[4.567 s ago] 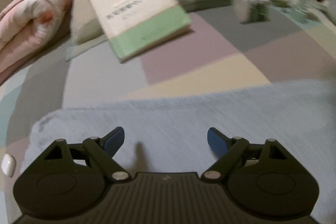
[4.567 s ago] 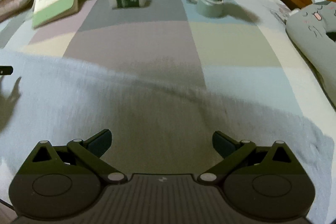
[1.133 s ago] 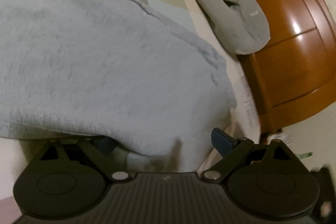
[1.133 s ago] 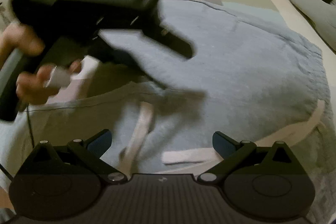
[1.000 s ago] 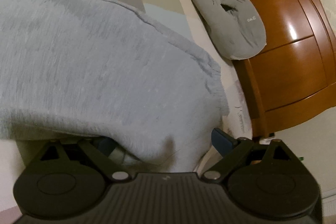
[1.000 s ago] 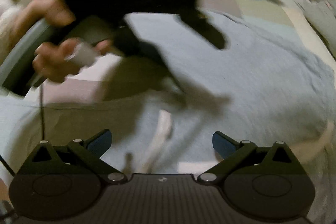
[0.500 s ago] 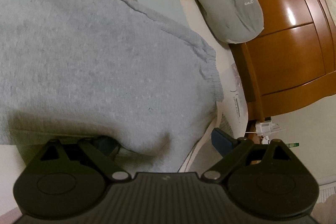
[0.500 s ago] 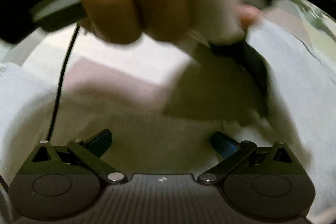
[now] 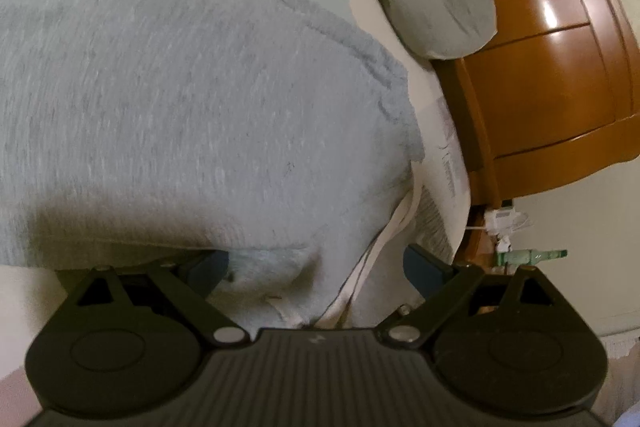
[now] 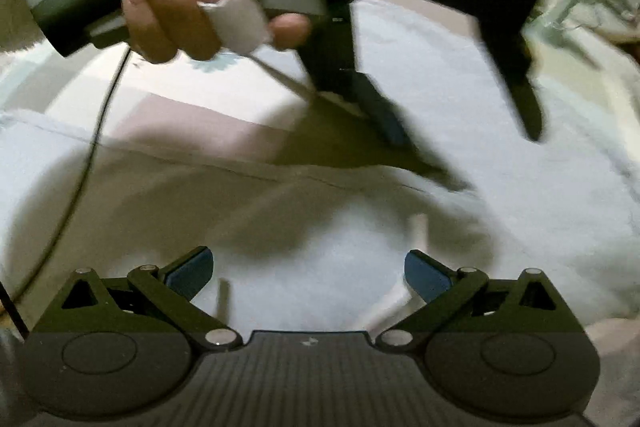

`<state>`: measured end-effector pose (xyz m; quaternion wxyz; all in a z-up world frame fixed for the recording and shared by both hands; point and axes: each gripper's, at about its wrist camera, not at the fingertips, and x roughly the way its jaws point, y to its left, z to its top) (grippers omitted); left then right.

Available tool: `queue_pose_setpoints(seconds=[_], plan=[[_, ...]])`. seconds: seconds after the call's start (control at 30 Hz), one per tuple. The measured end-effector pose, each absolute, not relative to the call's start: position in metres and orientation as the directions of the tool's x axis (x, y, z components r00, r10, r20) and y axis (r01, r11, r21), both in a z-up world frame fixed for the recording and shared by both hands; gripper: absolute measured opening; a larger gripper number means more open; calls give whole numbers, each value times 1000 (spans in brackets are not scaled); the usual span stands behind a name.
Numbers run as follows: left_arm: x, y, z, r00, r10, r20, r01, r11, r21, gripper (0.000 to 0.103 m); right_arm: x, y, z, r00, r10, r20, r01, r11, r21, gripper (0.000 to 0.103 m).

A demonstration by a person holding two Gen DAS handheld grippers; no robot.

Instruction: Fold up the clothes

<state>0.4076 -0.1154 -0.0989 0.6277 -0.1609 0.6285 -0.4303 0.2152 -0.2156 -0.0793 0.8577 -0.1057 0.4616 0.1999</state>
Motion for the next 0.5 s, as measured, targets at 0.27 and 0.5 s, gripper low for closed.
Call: queue_pose_setpoints(seconds=[0.27, 0.5], plan=[[407, -94, -92, -124, -760, -638, 302, 583, -754, 94, 265, -220, -95, 511, 226, -829, -438, 899, -24, 103], [405, -66, -80, -75, -750, -657, 273, 618, -737, 94, 250, -240, -80, 470, 241, -849, -430, 903, 18, 103]])
